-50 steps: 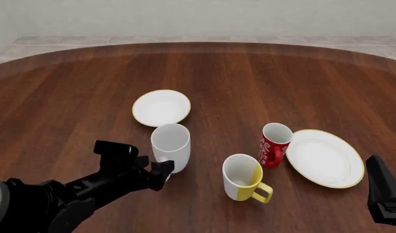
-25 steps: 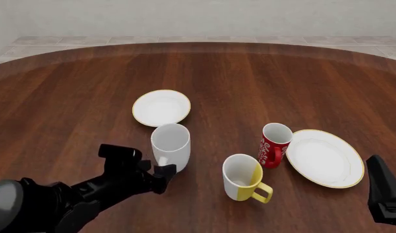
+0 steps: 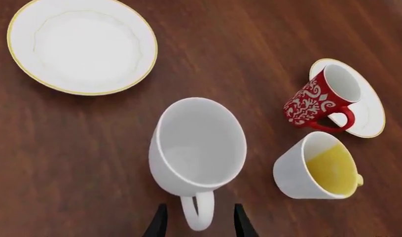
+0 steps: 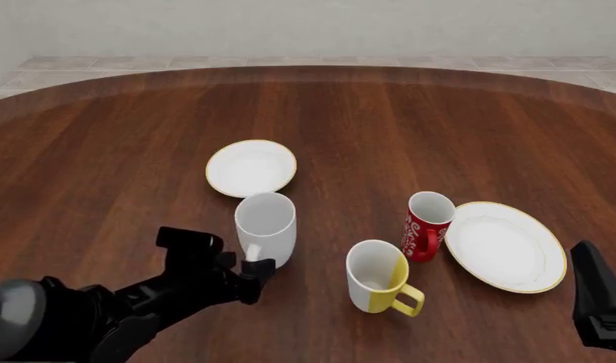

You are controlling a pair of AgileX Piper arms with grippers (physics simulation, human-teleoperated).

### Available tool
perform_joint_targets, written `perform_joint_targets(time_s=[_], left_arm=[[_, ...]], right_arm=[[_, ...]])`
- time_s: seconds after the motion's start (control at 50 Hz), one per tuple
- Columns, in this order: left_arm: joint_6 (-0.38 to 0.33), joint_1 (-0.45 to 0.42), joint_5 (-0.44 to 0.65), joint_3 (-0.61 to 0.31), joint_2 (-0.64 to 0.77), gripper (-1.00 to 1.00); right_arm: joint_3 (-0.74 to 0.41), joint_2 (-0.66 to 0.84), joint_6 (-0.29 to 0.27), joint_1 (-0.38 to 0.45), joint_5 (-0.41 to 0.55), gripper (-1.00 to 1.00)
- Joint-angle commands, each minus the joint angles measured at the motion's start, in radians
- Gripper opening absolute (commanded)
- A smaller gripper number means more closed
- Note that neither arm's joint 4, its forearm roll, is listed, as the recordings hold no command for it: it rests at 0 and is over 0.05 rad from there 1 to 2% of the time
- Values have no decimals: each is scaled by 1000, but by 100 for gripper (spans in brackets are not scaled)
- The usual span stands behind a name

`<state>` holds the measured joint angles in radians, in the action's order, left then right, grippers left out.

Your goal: Put the white mug on the left plate.

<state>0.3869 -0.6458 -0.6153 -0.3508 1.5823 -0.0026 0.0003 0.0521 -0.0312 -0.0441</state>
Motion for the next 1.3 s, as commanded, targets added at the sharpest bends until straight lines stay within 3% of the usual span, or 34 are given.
perform_joint_targets(time_s=[0.02,0.1,0.12,0.42,0.44,0.64,1.08,1.3], left_arm=[[-3,-1,0,-6,7,100],[-2,1,-1,-3,7,100],[-2,0,-5,0,5,-100],[-74,41,25,36,-57,-100],[-112,65,46,36,-58,-100],[-136,59,113,7,-54,-100],[-218,109,281,9,-248,-100],[-293,155,408,-21,-387,-100]], right_arm=[[0,0,1,-1,-2,100],[0,0,2,-2,-2,100],[0,0,2,-2,-2,100],[0,0,1,0,0,100],[0,0,0,1,0,100],[0,0,0,4,2,100],[0,0,-17,-18,-16,100],[0,0,-31,-13,-20,100]])
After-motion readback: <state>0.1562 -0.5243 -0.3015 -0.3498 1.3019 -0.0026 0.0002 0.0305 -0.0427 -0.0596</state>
